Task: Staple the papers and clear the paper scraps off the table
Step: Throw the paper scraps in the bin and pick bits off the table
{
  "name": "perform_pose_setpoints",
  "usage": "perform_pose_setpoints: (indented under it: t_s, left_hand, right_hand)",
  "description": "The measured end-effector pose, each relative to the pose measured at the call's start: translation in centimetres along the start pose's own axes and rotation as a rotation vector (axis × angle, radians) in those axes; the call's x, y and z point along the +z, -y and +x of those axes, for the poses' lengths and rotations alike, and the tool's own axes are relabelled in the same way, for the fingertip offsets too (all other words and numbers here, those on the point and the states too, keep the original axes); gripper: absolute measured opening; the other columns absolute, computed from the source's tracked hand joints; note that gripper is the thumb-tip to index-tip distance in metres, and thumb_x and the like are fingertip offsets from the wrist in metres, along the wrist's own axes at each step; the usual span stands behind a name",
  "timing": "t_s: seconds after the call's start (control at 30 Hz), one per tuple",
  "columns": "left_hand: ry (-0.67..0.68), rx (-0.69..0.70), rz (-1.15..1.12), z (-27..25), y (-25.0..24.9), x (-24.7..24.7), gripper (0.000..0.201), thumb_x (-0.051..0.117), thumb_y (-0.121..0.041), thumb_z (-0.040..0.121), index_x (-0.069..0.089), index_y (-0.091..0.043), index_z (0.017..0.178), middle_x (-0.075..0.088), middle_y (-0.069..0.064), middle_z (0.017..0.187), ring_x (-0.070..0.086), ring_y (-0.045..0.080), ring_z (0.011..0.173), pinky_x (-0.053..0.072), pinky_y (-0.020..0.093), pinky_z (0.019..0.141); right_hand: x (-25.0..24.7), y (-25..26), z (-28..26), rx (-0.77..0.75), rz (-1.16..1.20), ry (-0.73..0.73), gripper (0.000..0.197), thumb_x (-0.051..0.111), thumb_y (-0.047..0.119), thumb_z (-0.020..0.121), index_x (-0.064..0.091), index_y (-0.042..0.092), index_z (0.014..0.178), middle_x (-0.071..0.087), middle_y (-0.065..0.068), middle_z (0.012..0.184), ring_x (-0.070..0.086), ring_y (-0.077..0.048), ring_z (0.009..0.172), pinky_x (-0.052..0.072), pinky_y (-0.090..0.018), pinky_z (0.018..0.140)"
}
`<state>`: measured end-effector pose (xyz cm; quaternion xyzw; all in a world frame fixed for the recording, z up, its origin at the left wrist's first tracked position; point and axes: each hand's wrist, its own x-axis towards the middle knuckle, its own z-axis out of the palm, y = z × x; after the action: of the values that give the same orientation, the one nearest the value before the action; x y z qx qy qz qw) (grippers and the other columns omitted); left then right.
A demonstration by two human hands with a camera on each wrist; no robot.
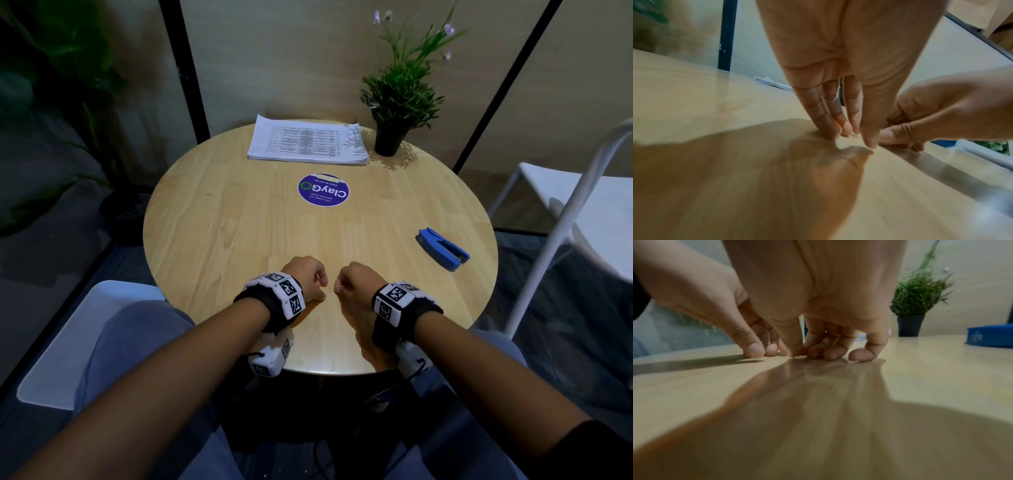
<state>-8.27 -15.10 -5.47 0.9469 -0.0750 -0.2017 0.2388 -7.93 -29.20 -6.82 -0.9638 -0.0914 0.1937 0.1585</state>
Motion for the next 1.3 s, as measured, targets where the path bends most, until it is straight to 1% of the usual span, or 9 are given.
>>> perform_pose_setpoints:
  t_s: [0.1, 0.27, 0.43, 0.53, 0.6, 0.73, 0.87, 1.07, 1.3]
  left_hand:
    - [0.003, 0.033, 0.029, 0.2, -0.2, -0.1, 0.029, 0.074, -0.019, 0.078, 0.068, -0.012, 0.106, 0.063, 0.003, 0.094, 0.057, 0.018, 0.086, 0.051, 0.031, 0.083]
    - [-0.002, 0.065, 0.037, 0.9, -0.8, -0.3, 0.022, 0.072, -0.019, 0.081, 0.071, -0.014, 0.102, 0.068, 0.006, 0.106, 0.062, 0.022, 0.098, 0.049, 0.029, 0.085]
    - [-0.011, 0.091, 0.043, 1.4, -1.3, -0.1, 0.014, 0.068, -0.016, 0.084, 0.074, -0.011, 0.095, 0.071, 0.006, 0.102, 0.064, 0.021, 0.097, 0.045, 0.025, 0.080]
    - [-0.014, 0.093, 0.036, 1.4, -1.2, -0.2, 0.014, 0.068, -0.015, 0.084, 0.074, -0.010, 0.096, 0.072, 0.006, 0.102, 0.064, 0.021, 0.097, 0.047, 0.026, 0.083]
    - [-0.027, 0.083, 0.015, 1.3, -0.8, -0.4, 0.016, 0.070, -0.016, 0.082, 0.073, -0.011, 0.097, 0.071, 0.006, 0.102, 0.064, 0.020, 0.096, 0.047, 0.026, 0.082]
    - [-0.022, 0.064, 0.058, 1.2, -0.3, -0.6, 0.018, 0.071, -0.017, 0.081, 0.073, -0.011, 0.098, 0.071, 0.006, 0.102, 0.064, 0.021, 0.096, 0.047, 0.026, 0.081]
    - [-0.017, 0.054, 0.082, 1.3, -1.2, 0.2, 0.012, 0.066, -0.014, 0.084, 0.073, -0.011, 0.093, 0.072, 0.008, 0.101, 0.065, 0.025, 0.098, 0.049, 0.030, 0.084]
    - [-0.015, 0.022, 0.030, 1.4, -1.1, 0.2, 0.013, 0.066, -0.012, 0.084, 0.074, -0.011, 0.095, 0.071, 0.007, 0.102, 0.064, 0.024, 0.098, 0.046, 0.025, 0.079]
    - [0.000, 0.007, 0.040, 1.0, -1.6, 1.1, 0.023, 0.077, -0.023, 0.074, 0.072, -0.011, 0.093, 0.069, 0.005, 0.091, 0.065, 0.024, 0.090, 0.051, 0.030, 0.075]
  right_hand:
    - [-0.6, -0.6, 0.0, 0.036, 0.158, -0.037, 0.013, 0.051, 0.014, 0.088, 0.063, 0.012, 0.083, 0.065, -0.007, 0.089, 0.059, -0.019, 0.083, 0.049, -0.032, 0.078]
    - [-1.0, -1.9, -0.1, 0.077, 0.292, -0.067, 0.020, 0.052, 0.016, 0.088, 0.055, 0.023, 0.069, 0.060, 0.004, 0.076, 0.056, -0.014, 0.077, 0.046, -0.026, 0.072]
    - [-1.2, -2.0, -0.2, 0.030, 0.310, -0.060, 0.015, 0.052, 0.014, 0.089, 0.060, 0.016, 0.077, 0.061, 0.001, 0.081, 0.055, -0.013, 0.078, 0.041, -0.024, 0.072]
    - [-1.3, -2.2, -0.2, 0.042, 0.291, -0.048, 0.013, 0.055, 0.015, 0.088, 0.064, 0.013, 0.078, 0.064, -0.001, 0.081, 0.058, -0.014, 0.078, 0.044, -0.020, 0.064]
    - [-1.4, -2.4, -0.2, 0.054, 0.250, -0.051, 0.013, 0.058, 0.015, 0.086, 0.067, 0.007, 0.081, 0.069, -0.006, 0.085, 0.062, -0.018, 0.081, 0.048, -0.023, 0.068]
    - [-1.4, -2.2, -0.2, 0.026, 0.183, -0.047, 0.010, 0.064, 0.014, 0.083, 0.072, 0.008, 0.084, 0.072, -0.007, 0.090, 0.065, -0.019, 0.086, 0.051, -0.028, 0.079]
    - [-1.1, -1.0, -0.1, -0.014, 0.166, -0.056, 0.008, 0.067, 0.015, 0.082, 0.073, 0.009, 0.082, 0.073, -0.006, 0.090, 0.059, -0.011, 0.077, 0.045, -0.021, 0.074]
    - [-1.9, -2.1, -0.5, 0.046, 0.219, -0.040, 0.010, 0.066, 0.014, 0.083, 0.073, 0.008, 0.085, 0.073, -0.006, 0.092, 0.062, -0.015, 0.082, 0.048, -0.022, 0.072]
    - [-1.3, -1.3, -0.6, 0.030, 0.216, -0.033, 0.009, 0.068, 0.017, 0.082, 0.073, 0.010, 0.084, 0.069, -0.002, 0.081, 0.060, -0.012, 0.078, 0.046, -0.021, 0.072]
